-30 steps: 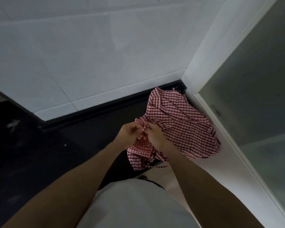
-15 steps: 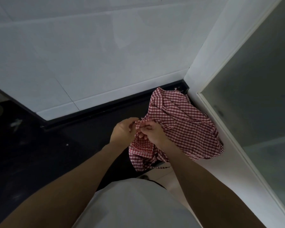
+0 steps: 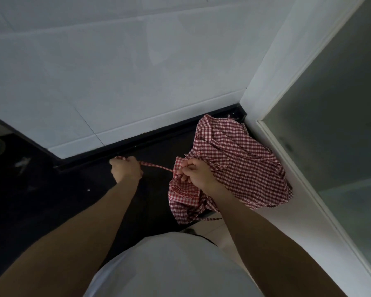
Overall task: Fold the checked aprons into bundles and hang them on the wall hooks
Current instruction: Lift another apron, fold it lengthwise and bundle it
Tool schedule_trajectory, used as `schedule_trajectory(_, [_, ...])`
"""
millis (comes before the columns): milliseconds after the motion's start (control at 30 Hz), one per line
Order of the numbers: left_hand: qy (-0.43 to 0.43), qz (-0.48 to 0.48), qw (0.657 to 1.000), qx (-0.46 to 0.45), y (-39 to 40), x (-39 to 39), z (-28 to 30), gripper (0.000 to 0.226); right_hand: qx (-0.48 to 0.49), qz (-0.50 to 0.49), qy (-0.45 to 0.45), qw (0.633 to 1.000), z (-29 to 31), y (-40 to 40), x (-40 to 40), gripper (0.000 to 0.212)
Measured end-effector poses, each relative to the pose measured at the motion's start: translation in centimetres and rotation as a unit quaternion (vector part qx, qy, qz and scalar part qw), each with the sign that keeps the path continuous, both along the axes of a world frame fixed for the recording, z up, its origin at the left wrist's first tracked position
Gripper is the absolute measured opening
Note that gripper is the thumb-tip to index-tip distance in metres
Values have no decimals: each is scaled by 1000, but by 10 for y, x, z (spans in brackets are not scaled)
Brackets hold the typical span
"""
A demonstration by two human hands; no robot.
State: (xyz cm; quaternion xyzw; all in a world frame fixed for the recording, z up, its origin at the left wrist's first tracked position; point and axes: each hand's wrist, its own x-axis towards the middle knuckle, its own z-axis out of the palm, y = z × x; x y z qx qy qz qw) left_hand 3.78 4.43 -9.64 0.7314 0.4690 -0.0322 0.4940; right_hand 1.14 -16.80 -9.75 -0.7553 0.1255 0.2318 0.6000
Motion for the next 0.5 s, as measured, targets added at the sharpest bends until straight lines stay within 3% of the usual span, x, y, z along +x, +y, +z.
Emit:
schedule_trajectory(67, [37,-20,999,-3,1,0,-1,56,-4,4,-2,1000,-2,2,1,11])
schedule_trajectory(167, [47,-195,970,140,-9,-11,-6,77,-14,9,-6,1000,-5,4,2,11])
schedule_trajectory(233, [-44,-353,909,218,-19,-20,-10,73,-18,10,-5,1000,-6,4,2,10])
schedule_trajectory(300, [-119,-487,842,199,-28,-24,-15,68,-20,13,-1,1000,-7,3,3,10])
schedule_trajectory(367, [-122,-573,792,173,-37,-26,-19,58,-14,14,-1,1000,-7,2,3,12])
schedule_trajectory(433, [-94,-600,773,187,-43,-24,-21,38,-4,9,-2,1000,-8,1,2,12])
schedule_trajectory(500, [-56,-579,793,180,-45,-22,-20,24,5,-1,1,1000,-8,-1,0,12])
